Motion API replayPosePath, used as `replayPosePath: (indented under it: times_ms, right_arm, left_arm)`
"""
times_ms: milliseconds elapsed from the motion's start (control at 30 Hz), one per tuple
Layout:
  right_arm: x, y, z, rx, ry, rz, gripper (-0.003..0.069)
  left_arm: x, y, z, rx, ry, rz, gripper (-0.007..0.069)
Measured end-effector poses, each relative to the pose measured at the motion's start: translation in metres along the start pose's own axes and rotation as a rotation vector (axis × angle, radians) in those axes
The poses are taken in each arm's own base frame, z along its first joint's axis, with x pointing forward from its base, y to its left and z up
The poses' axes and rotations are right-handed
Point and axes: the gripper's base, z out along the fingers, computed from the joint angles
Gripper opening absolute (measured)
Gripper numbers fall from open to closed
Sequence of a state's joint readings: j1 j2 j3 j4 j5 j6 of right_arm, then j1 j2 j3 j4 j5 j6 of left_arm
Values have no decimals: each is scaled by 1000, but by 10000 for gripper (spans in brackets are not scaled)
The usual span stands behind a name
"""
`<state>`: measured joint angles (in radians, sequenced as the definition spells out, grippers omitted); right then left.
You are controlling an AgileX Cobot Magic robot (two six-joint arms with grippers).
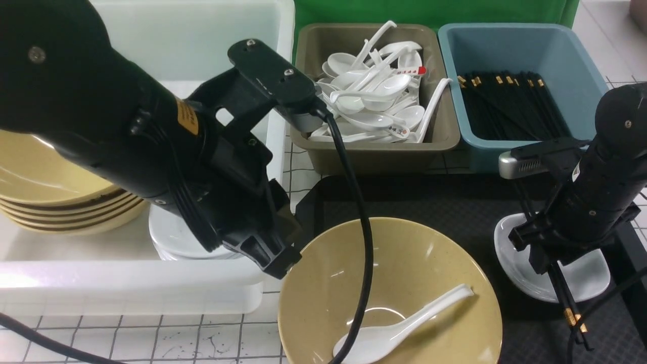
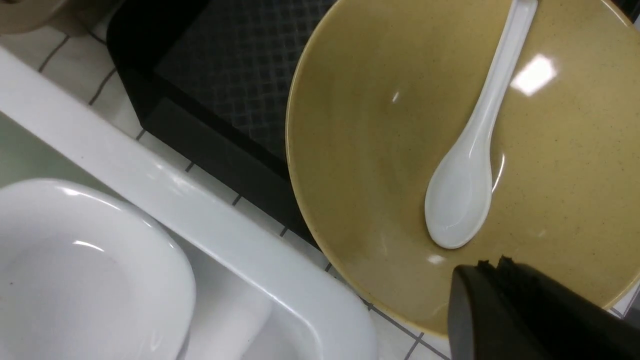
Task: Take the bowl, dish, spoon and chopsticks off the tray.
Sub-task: Use the right arm to grab the chopsticks, then use the right arm to put the chopsticks into the small storage box on the right
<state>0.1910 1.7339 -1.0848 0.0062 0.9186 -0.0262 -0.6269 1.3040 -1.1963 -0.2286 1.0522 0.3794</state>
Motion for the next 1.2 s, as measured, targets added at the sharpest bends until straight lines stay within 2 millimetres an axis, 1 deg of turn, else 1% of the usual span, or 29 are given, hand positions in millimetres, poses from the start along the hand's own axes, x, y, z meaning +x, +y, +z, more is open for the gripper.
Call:
replayPosePath:
  times_ms: [33, 67, 100, 233, 333, 367, 433, 467, 533, 567, 600, 667, 700, 733, 767, 800, 833, 933, 1000, 1033, 1100, 1133, 1167, 1200]
  right_arm:
    - [0, 0, 0, 0, 3, 0, 239]
    - [1, 0, -1, 0, 8, 0, 167]
    - [1, 0, -1, 0, 14, 1, 153]
    - [7, 0, -9, -1, 43, -4, 159]
    - [14, 1, -36, 0, -8, -25, 159]
    - [15, 1, -40, 0, -20, -26, 159]
    - [15, 1, -60, 3, -91, -28, 159]
    - [10, 0, -81, 7, -175, -27, 159]
    - [0, -3, -102, 12, -269, -22, 159]
    - [-2, -3, -107, 14, -290, -20, 159]
    - [-20, -9, -131, 22, -410, 0, 159]
    - [-34, -14, -144, 27, -479, 23, 159]
    - [-44, -18, -151, 29, -526, 46, 159]
    - [-60, -24, -159, 33, -586, 76, 159]
    - [-72, -29, -161, 34, -625, 98, 159]
    - [-76, -30, -159, 33, -630, 105, 159]
    - [-89, -35, -163, 35, -674, 127, 159]
    - [-126, -50, -154, 33, -741, 190, 159]
    - [-147, -58, -138, 26, -744, 230, 159]
    - [-155, -61, -134, 25, -750, 238, 159]
    - [-170, -66, -118, 32, -734, 243, 159]
    - [-177, -67, -108, 31, -716, 244, 159]
    - [-180, -68, -102, 31, -702, 244, 159]
    - [-186, -69, -88, 30, -663, 246, 159]
  left_arm:
    - [0, 0, 0, -1, 0, 0, -5]
    - [0, 0, 0, -5, 1, 3, -5]
    - [0, 1, 0, -9, 3, 5, -5]
    - [0, 2, 0, -21, -1, 9, -5]
    - [-3, 3, 0, -31, -28, 3, -5]
    - [-4, 3, 0, -34, -35, 3, -5]
    - [-9, 5, 2, -49, -71, 0, -5]
    - [-16, 8, 3, -61, -107, -1, -5]
    - [-30, 12, 5, -75, -163, -4, -5]
    - [-32, 13, 7, -76, -168, -5, -5]
    - [-48, 18, 9, -90, -225, -2, -5]
    - [-58, 21, 9, -100, -257, 9, -5]
    - [-68, 24, 9, -115, -296, 22, -5]
    - [-76, 26, 8, -127, -327, 35, -5]
    - [-81, 28, 7, -137, -352, 44, -5]
    - [-83, 28, 6, -139, -358, 46, -5]
    - [-87, 29, 5, -146, -379, 49, -5]
    - [-92, 30, 1, -161, -417, 54, -5]
    - [-93, 30, 0, -163, -423, 54, -5]
    - [-93, 30, 0, -162, -422, 54, -5]
    - [-92, 30, 1, -156, -407, 55, -5]
    - [-90, 29, 1, -149, -391, 55, -5]
    - [-89, 29, 2, -145, -380, 55, -5]
    - [-87, 28, 3, -132, -351, 55, -5]
